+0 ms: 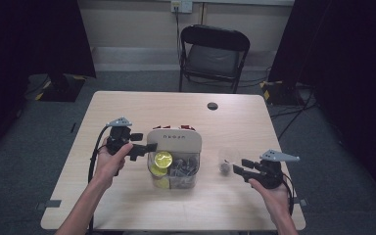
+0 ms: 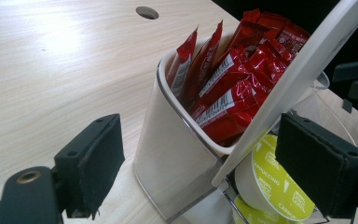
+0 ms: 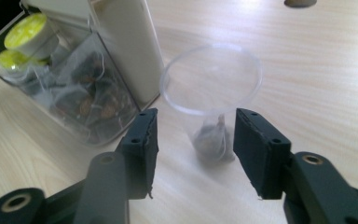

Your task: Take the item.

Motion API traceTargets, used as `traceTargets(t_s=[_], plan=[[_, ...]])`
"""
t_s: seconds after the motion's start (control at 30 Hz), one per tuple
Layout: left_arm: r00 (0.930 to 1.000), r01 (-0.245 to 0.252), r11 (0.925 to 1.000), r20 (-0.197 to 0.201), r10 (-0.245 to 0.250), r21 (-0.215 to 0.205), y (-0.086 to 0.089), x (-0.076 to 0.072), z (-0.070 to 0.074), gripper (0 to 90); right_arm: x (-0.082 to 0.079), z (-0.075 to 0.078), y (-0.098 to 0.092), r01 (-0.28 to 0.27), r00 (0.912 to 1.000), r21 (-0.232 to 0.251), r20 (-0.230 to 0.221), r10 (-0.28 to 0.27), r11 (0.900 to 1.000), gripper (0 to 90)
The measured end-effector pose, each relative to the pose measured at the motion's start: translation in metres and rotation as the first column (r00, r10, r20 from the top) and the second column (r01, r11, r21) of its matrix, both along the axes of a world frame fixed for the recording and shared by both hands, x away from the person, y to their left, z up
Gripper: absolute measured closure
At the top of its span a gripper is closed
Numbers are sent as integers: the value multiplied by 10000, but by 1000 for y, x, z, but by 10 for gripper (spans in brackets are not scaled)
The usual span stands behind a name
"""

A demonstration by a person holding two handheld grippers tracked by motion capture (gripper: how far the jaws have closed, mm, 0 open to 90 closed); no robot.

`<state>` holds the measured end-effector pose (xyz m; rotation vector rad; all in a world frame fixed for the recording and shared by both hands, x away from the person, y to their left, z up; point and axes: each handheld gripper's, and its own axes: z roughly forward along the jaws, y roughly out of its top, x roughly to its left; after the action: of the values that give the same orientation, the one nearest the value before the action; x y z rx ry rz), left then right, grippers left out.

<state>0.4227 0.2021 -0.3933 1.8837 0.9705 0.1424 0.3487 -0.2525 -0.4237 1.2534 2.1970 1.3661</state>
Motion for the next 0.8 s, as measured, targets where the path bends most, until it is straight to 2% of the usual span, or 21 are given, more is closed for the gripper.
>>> traceTargets(t_s=[0.33,0.47,0.57,0.73,0.8], plan=[[10000,3,10000,27,-2,-49,1,0,0,151,-12,-20,1,220,9990,-650,-381,-245,9976,353],[10000,-60,10000,22,60,10,3,-1,1,152,-10,-30,-1,345,9978,-935,-532,-396,9950,289],[10000,-62,9999,22,62,-114,5,-1,1,153,-7,-38,-2,535,9965,-1245,-577,-611,9908,237],[9999,-101,9996,0,101,-257,9,-1,2,153,-2,-54,-3,691,9918,-1680,-944,-858,9834,170],[10000,-77,9998,17,78,-185,11,-1,3,154,-1,-57,-2,694,9903,-1795,-1060,-894,9813,165]])
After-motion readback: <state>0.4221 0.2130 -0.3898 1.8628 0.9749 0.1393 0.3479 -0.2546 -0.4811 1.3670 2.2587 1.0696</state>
